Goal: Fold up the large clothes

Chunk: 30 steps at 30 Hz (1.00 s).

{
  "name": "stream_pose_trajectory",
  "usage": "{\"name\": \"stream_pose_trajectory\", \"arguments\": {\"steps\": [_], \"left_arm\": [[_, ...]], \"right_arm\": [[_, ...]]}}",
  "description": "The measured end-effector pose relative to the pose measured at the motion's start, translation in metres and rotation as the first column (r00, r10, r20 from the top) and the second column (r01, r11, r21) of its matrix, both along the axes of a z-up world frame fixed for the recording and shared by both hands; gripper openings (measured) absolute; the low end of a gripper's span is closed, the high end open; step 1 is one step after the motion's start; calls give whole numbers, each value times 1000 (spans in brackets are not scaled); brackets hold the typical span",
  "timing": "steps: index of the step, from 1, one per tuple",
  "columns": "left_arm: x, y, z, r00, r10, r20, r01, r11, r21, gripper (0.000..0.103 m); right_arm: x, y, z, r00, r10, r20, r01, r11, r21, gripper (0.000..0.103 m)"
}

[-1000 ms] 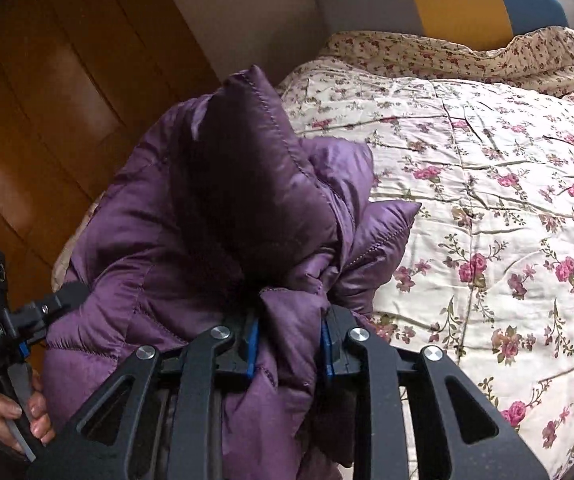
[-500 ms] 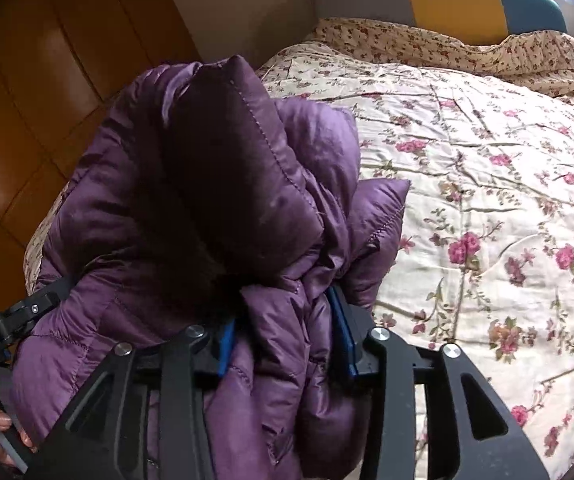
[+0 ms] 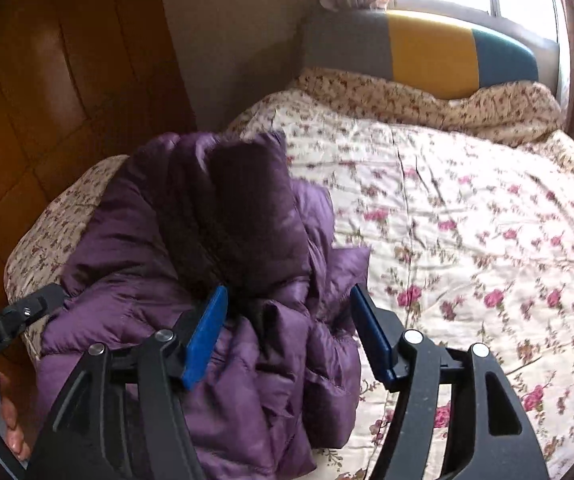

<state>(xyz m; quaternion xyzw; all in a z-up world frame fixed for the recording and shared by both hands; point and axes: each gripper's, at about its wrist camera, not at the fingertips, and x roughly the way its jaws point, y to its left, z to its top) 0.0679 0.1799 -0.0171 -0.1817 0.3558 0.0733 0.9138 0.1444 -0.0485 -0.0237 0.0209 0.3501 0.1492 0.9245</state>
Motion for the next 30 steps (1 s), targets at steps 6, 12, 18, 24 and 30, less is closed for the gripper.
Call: {"name": "stream_pose_trajectory", "arguments": {"steps": [6, 12, 18, 24, 30], "left_arm": [[6, 2, 8, 1000, -5, 13, 5, 1000, 5, 82], [16, 6, 11, 1000, -14, 20, 13, 1000, 11, 82], [25, 8, 12, 999, -22, 23, 22, 1000, 7, 82], [31, 8, 11, 999, -33, 17, 33, 999, 9, 82], [38, 6, 11, 999, -48, 6, 48, 999, 8, 82]], "right_arm": [[-2, 15, 15, 1000, 8, 26, -8, 1000, -10, 63], [5, 29, 24, 999, 9, 34, -9, 1000, -15, 62], [9, 36, 30, 999, 12, 46, -11, 1000, -19, 62], [13, 38, 30, 999, -8, 39, 9, 1000, -30, 62], [20, 40, 31, 999, -21, 36, 23, 999, -35, 62]]}}
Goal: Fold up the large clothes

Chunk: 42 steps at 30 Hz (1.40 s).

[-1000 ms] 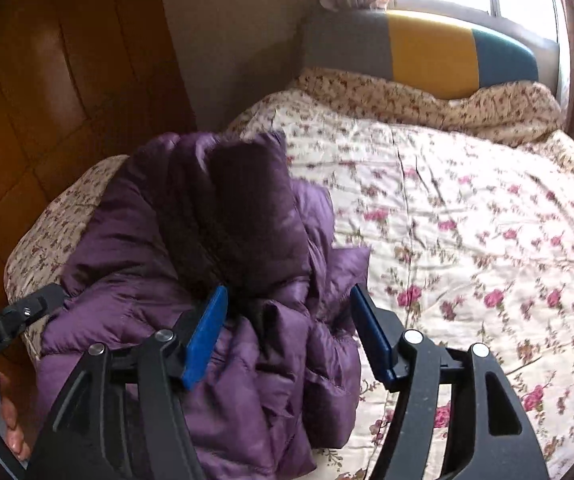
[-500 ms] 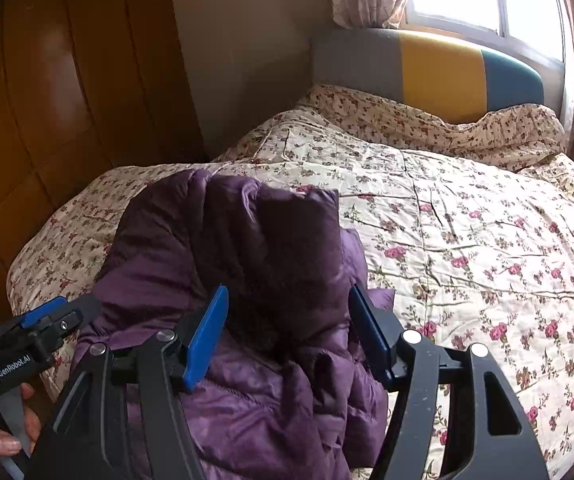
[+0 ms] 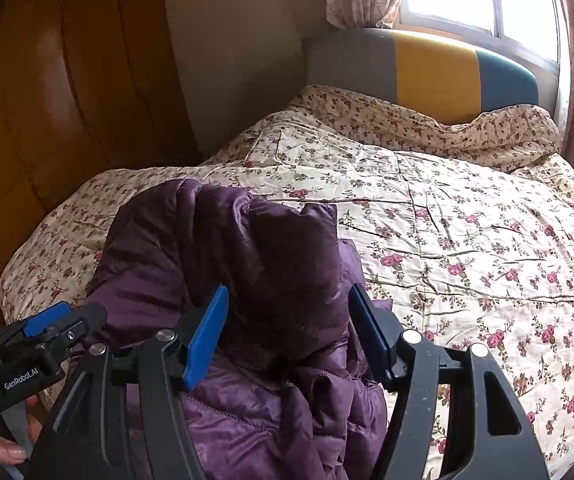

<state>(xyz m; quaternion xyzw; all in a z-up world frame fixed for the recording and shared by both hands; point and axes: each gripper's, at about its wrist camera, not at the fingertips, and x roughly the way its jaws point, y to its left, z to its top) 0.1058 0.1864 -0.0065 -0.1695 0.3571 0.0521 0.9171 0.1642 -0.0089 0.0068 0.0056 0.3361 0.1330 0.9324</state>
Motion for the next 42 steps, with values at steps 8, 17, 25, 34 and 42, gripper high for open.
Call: {"name": "stream_pose_trajectory", "arguments": {"steps": [8, 17, 25, 34, 42], "left_arm": [[15, -4, -3, 999, -35, -16, 35, 999, -1, 82], [29, -5, -13, 997, -72, -25, 72, 997, -2, 82], [40, -11, -30, 994, -101, -48, 101, 995, 0, 82], [38, -15, -41, 996, -77, -51, 79, 996, 28, 82], [13, -11, -21, 999, -23, -35, 24, 999, 35, 92]], "right_arm": [[18, 2, 2, 1000, -19, -11, 19, 1000, -6, 62], [40, 5, -48, 985, -63, -162, 48, 995, -91, 55], [36, -5, -89, 974, -64, -215, 48, 996, -79, 55], [24, -8, -80, 988, -61, -145, 57, 998, -34, 57], [-14, -1, -38, 998, -29, -50, 29, 1000, -8, 63]]}}
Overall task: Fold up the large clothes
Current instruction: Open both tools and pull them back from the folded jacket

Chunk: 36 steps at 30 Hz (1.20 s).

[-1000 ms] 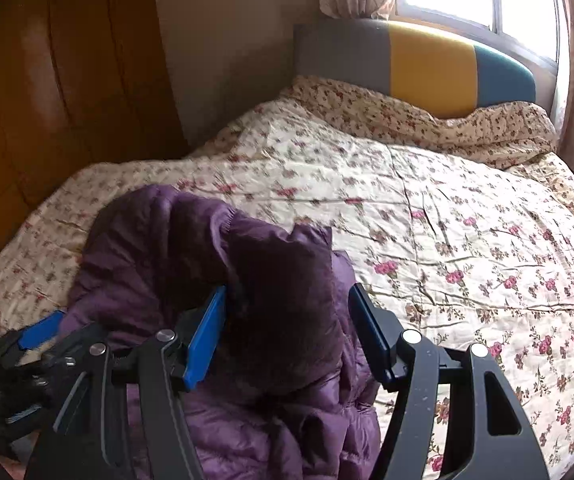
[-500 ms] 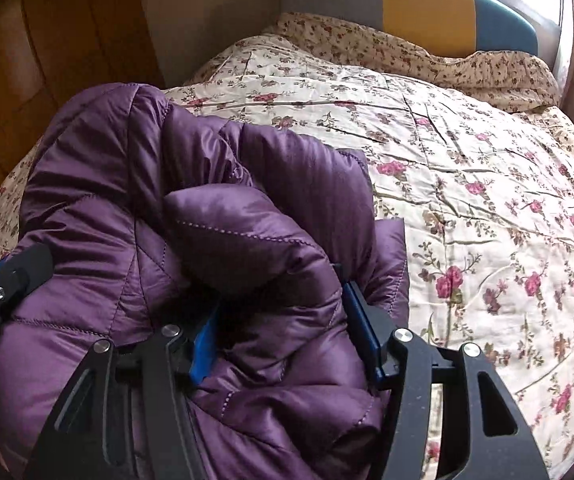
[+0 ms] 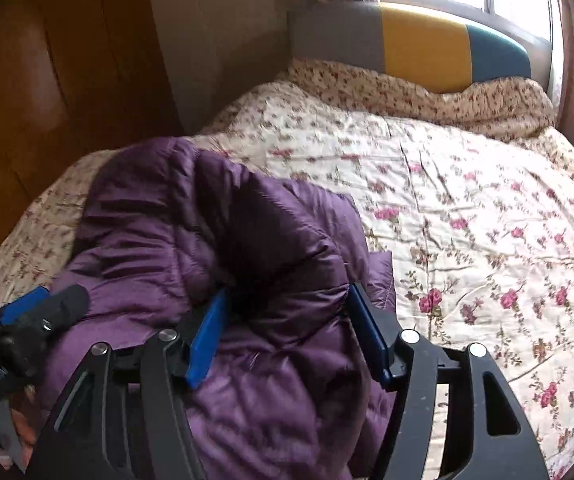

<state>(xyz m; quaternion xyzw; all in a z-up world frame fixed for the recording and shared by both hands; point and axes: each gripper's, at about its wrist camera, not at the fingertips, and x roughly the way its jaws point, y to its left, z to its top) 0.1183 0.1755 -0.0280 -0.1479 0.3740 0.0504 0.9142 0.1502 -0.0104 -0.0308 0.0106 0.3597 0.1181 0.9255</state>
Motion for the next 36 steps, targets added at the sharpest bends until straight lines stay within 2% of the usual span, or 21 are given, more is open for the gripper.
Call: {"name": "stream_pose_trajectory", "arguments": {"steps": [7, 14, 22, 30, 32, 36], "left_arm": [[-35, 0, 17, 998, 46, 44, -47, 999, 21, 96], [-65, -7, 22, 996, 67, 59, -70, 997, 46, 96], [-96, -21, 22, 993, 91, 72, -98, 990, 100, 96], [-118, -29, 27, 990, 113, 88, -123, 986, 114, 96], [-122, -30, 29, 988, 125, 94, -136, 984, 117, 100], [-127, -30, 30, 984, 146, 103, -157, 981, 114, 100]], "right_arm": [[-36, 6, 21, 999, 29, 39, -29, 1000, 2, 68], [-68, 2, 18, 999, 28, 28, -28, 1000, 0, 68], [-87, -5, 17, 998, 37, 42, -37, 999, -9, 77], [-98, -1, 19, 997, 57, 44, -55, 998, -29, 84], [-99, -1, 19, 997, 59, 45, -58, 998, -35, 86], [-100, 0, 21, 997, 60, 45, -58, 997, -52, 89]]}}
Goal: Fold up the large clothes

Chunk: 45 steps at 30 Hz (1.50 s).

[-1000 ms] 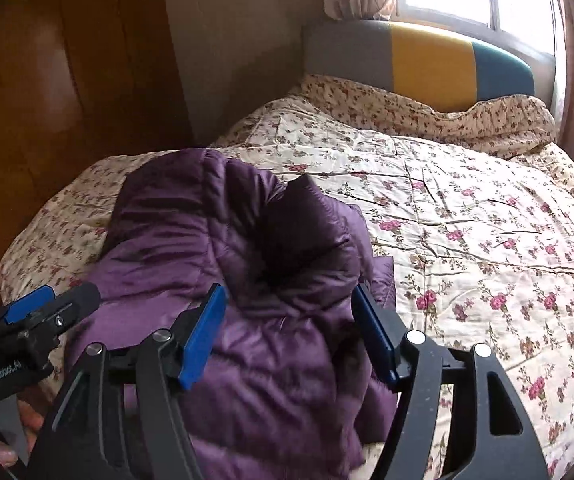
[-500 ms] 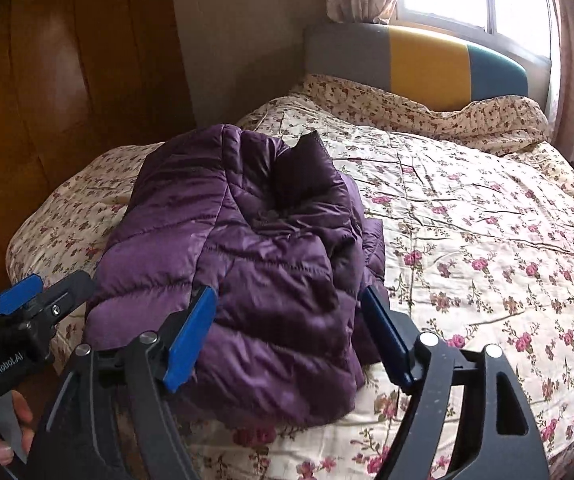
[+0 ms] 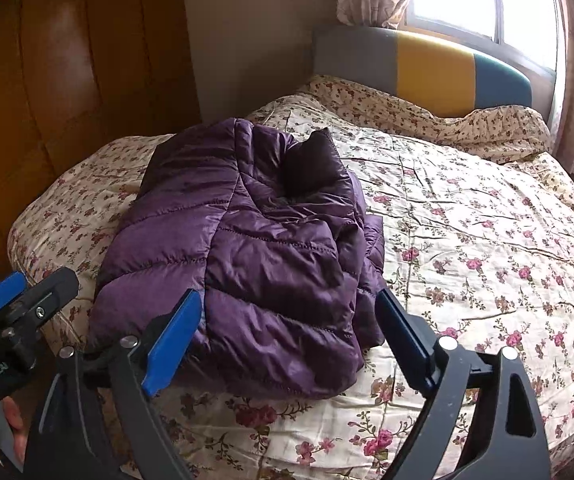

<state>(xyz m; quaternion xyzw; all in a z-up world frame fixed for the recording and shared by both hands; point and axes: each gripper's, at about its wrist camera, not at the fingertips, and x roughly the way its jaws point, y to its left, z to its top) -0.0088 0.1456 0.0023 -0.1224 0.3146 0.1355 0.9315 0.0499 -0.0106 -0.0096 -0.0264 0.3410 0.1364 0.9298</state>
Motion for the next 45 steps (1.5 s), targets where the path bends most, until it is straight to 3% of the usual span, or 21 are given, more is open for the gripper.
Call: {"name": "stream_pose_trajectory", "arguments": {"steps": [12, 20, 28, 45], "left_arm": [[-10, -1, -10, 995, 93, -31, -91, 994, 67, 100], [-16, 2, -14, 992, 123, -40, -122, 992, 28, 100], [-19, -5, -14, 987, 152, -49, -146, 984, 99, 100], [-23, 0, -12, 987, 153, -46, -150, 986, 69, 100]], "right_arm": [[-7, 0, 4, 1000, -2, 6, 2, 1000, -11, 96], [-16, -1, 3, 1000, 6, 22, -6, 999, -37, 100], [-20, 0, 3, 999, 12, 31, -11, 999, -46, 100], [-28, 9, 4, 998, 40, 54, -36, 996, -78, 100]]}}
